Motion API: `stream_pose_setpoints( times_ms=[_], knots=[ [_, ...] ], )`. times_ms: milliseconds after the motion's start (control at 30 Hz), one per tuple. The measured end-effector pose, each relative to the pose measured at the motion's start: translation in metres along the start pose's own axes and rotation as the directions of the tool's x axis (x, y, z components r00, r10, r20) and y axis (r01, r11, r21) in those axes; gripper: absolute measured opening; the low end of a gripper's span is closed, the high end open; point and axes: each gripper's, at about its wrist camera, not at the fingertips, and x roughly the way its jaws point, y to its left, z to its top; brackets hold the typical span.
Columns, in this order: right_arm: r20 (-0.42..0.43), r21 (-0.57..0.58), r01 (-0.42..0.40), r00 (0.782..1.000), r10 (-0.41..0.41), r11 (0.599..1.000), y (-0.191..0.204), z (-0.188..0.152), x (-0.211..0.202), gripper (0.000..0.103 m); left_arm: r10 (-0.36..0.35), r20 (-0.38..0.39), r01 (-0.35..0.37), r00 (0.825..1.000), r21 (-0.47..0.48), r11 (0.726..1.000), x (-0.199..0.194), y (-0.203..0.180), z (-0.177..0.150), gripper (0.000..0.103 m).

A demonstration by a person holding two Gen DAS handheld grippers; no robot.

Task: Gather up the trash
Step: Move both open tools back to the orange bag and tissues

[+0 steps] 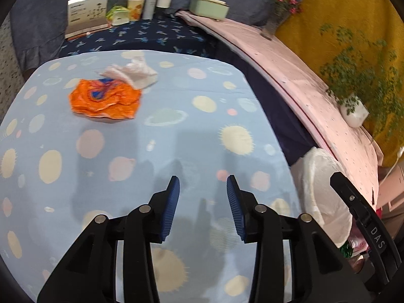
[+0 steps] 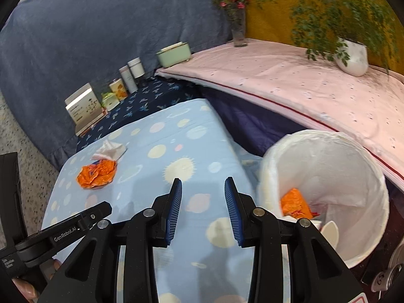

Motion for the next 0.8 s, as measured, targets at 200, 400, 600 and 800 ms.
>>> stream_pose_setpoints(
  times_ms=[200, 400, 600, 800],
  knots=[
    [-0.031, -0.063, -0.047, 0.998, 0.045, 0.997, 0.049, -0.004, 0.022, 0.037, 0.050, 0.018, -0.048, 0.999, -0.055, 0.997, -0.002, 0.047, 0.010, 0.045],
    [-0.064, -0.122, -0.089, 0.995, 0.082, 0.989, 0.094, -0.008, 0.044, 0.040, 0.090, 0.019, -0.088, 0.996, -0.095, 0.992, 0.002, 0.088, 0.020, 0.045],
    [-0.088, -0.145, -0.126, 0.990, 0.114, 0.981, 0.129, -0.006, 0.071, 0.052, 0.132, 0.035, -0.127, 0.991, -0.116, 0.985, 0.006, 0.119, 0.033, 0.063],
    [-0.101, -0.176, -0.150, 0.986, 0.134, 0.973, 0.160, 0.004, 0.105, 0.057, 0.160, 0.039, -0.154, 0.986, -0.135, 0.979, 0.021, 0.144, 0.056, 0.072]
  ],
)
